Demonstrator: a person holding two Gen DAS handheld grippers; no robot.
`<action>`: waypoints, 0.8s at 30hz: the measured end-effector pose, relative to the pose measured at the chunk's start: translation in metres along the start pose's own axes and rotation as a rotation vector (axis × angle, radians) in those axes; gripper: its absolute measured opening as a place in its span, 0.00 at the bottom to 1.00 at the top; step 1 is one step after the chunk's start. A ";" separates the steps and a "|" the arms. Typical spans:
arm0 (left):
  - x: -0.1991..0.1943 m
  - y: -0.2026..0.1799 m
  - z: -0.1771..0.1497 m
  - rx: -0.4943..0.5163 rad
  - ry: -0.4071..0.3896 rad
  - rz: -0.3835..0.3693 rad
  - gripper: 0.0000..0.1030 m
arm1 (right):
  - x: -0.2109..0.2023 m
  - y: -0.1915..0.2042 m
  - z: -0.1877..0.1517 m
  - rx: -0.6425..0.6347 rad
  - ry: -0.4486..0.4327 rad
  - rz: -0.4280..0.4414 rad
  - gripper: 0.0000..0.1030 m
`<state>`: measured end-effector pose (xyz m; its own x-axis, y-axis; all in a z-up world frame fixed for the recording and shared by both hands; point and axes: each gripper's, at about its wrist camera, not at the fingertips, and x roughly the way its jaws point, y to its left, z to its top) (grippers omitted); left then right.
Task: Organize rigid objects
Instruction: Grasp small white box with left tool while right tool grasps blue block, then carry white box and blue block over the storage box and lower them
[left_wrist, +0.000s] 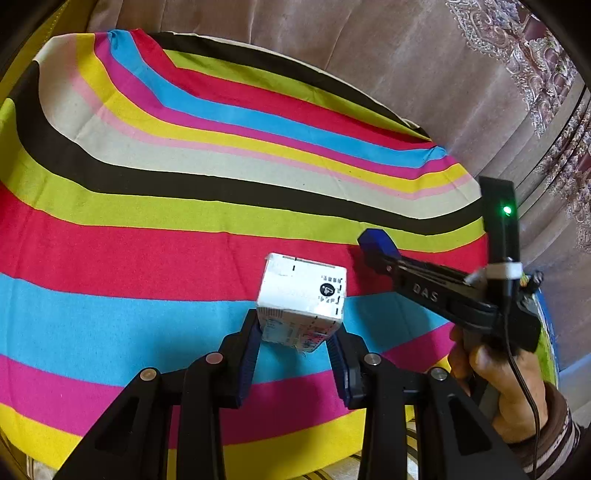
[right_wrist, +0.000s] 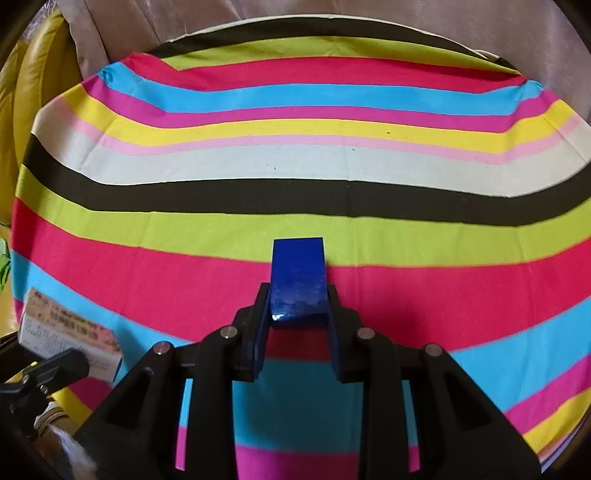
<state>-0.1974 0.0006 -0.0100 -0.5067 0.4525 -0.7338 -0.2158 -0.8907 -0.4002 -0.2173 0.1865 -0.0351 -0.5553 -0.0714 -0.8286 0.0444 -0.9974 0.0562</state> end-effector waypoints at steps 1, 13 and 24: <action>-0.002 -0.003 -0.001 0.000 -0.005 0.000 0.35 | -0.005 -0.001 -0.002 0.004 -0.005 0.001 0.30; -0.029 -0.028 -0.025 -0.033 -0.039 -0.017 0.35 | -0.071 -0.011 -0.040 0.024 -0.070 -0.010 0.30; -0.050 -0.051 -0.046 -0.069 -0.063 -0.051 0.35 | -0.129 -0.019 -0.076 0.038 -0.129 -0.046 0.30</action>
<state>-0.1228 0.0255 0.0215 -0.5481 0.4916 -0.6767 -0.1856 -0.8603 -0.4748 -0.0830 0.2148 0.0284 -0.6581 -0.0235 -0.7526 -0.0136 -0.9990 0.0430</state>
